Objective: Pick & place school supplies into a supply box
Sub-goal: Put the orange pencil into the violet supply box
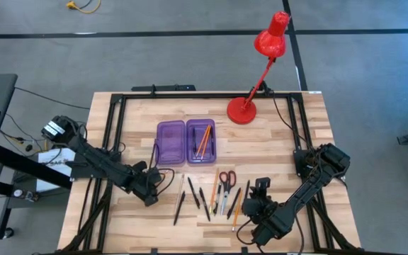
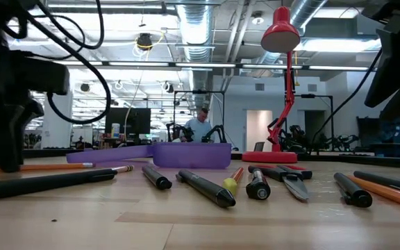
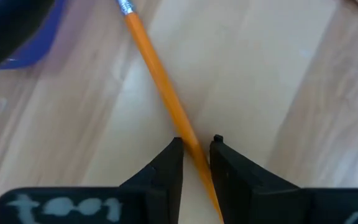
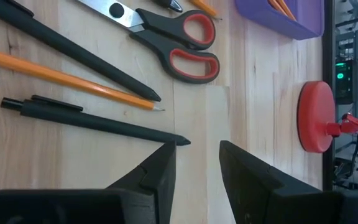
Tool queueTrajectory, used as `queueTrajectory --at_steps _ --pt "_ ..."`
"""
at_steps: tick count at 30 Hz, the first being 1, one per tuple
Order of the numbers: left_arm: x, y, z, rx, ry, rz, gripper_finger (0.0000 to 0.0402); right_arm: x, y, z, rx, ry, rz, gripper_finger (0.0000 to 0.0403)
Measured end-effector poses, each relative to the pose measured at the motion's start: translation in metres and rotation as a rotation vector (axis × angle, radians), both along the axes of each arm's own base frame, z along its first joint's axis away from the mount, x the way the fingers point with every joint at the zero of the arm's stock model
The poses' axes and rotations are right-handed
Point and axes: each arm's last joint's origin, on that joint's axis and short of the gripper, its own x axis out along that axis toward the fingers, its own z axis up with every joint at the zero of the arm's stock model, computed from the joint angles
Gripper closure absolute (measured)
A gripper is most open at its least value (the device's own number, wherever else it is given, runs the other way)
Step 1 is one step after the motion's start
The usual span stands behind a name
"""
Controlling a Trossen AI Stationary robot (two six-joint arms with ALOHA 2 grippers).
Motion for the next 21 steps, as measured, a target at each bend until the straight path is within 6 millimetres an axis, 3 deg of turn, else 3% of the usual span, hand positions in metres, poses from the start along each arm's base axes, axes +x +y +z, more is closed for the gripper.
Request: queueTrajectory --at_steps 8,16,21 --pt "-0.005 -0.011 -0.006 0.045 0.022 -0.133 0.039 0.0 0.0 0.0 -0.001 -0.001 0.0 0.0285" --pt "-0.003 -0.021 -0.003 0.074 0.03 -0.248 0.0362 0.0 0.0 0.0 -0.001 -0.001 0.0 0.0285" --pt "0.002 -0.026 -0.011 0.114 0.105 -0.254 0.0386 0.0 0.0 0.0 0.001 -0.006 -0.006 0.0285"
